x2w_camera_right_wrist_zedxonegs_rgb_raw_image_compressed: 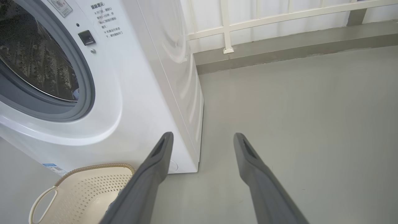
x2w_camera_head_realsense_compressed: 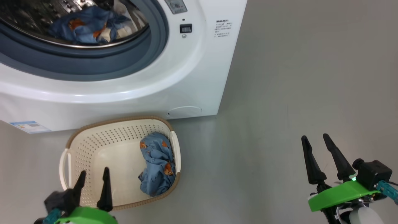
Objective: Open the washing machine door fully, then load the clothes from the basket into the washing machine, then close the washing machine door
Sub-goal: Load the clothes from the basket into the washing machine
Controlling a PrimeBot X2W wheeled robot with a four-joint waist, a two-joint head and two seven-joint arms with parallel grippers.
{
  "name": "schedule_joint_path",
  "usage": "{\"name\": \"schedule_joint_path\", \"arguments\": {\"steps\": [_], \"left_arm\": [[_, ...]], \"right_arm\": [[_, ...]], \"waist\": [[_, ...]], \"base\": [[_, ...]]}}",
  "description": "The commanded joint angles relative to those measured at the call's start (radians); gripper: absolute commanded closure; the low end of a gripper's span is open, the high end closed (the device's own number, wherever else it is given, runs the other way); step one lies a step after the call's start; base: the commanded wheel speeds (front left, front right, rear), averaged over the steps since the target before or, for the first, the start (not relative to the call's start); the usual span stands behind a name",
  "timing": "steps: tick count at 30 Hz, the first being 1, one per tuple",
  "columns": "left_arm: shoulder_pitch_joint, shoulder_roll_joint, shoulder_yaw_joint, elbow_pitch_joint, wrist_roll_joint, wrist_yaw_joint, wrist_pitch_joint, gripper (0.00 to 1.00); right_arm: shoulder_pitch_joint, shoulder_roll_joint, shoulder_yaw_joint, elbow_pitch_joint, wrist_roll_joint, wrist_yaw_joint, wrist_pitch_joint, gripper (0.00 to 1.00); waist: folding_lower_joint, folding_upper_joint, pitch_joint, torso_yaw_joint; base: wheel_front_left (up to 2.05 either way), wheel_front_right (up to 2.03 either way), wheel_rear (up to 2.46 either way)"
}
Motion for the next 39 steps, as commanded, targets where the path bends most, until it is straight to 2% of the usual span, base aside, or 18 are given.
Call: {"name": "schedule_joint_path", "arguments": {"steps": [1,9,26,39], "left_arm": [[-0.040,0.012,0.017,0.004,-0.009,-0.002,-0.007,0.00],[-0.157,0.041,-0.092,0.160,-0.049,-0.002,-0.007,0.00],[-0.466,0.105,-0.329,0.525,-0.154,-0.002,-0.007,0.00],[-0.667,0.145,-0.589,0.702,-0.300,-0.002,-0.004,0.00]], "right_arm": [[-0.023,-0.005,0.024,-0.027,-0.006,0.002,-0.005,0.00],[-0.056,0.005,0.027,-0.036,-0.004,0.002,-0.005,0.00],[-0.165,0.029,0.037,-0.061,-0.004,0.002,-0.005,0.00],[-0.228,0.037,0.047,-0.088,-0.006,0.002,-0.005,0.00]], "waist": [[0.0000,-0.0001,0.024,-0.007],[0.0000,-0.0001,0.094,-0.013],[0.0000,-0.0001,0.315,-0.052],[0.0000,-0.0001,0.458,-0.078]], "base": [[0.00,0.00,0.00],[0.00,0.00,0.00],[0.00,0.00,0.00],[0.00,0.00,0.00]]}}
